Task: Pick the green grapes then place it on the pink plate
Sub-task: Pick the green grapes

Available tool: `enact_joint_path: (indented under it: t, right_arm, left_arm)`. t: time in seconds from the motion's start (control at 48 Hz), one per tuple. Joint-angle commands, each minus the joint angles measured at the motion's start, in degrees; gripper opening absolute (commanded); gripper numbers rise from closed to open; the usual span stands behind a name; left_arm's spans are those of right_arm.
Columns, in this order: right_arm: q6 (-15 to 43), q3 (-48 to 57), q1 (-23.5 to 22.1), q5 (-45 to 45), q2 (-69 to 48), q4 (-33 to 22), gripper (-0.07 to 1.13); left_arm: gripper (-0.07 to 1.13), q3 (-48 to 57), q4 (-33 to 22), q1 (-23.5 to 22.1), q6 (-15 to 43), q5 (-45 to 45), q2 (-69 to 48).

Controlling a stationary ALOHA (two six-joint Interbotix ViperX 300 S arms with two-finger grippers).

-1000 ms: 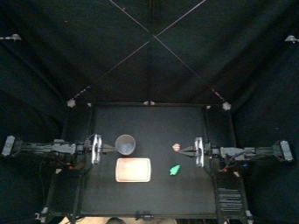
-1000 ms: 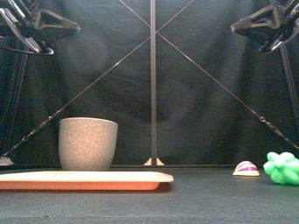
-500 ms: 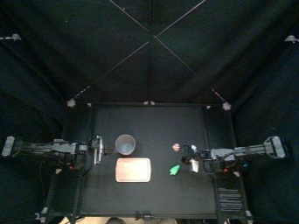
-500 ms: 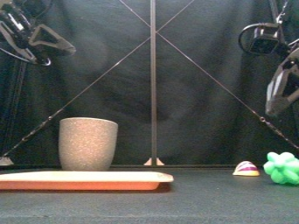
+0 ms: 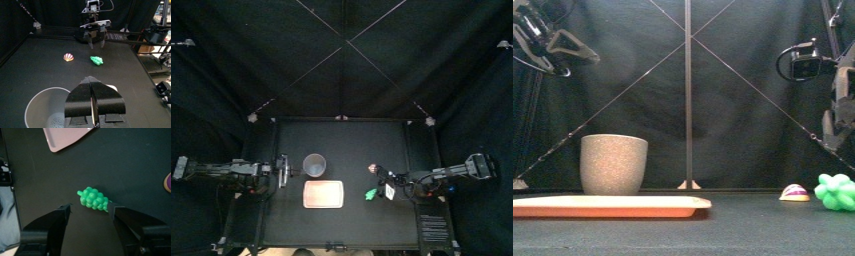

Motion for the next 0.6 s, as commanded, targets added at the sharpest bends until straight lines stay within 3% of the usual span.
enact_joint_path:
  t: [0.021,0.146,0.354,0.604]
  right_arm:
    - [-0.1,-0.6,1.3,-0.4,0.2,-1.2,0.94]
    - [-0.6,-1.7,5.4,-0.8,1.8,-8.3,0.93]
    - [-0.1,-3.9,9.9,-1.1,8.9,-26.5,0.93]
    - [-0.4,-8.2,8.3,0.9,18.2,-34.9,0.93]
  left_arm:
    - [0.17,-0.4,-0.1,0.6,0.1,-0.3,0.3]
    - [0.17,-0.1,-0.1,1.2,0.1,-0.4,0.3]
    - [0.17,-0.6,-0.1,2.2,0.0,-0.6,0.3]
    - [0.17,-0.6,-1.3,2.2,-0.1,-1.1,0.3]
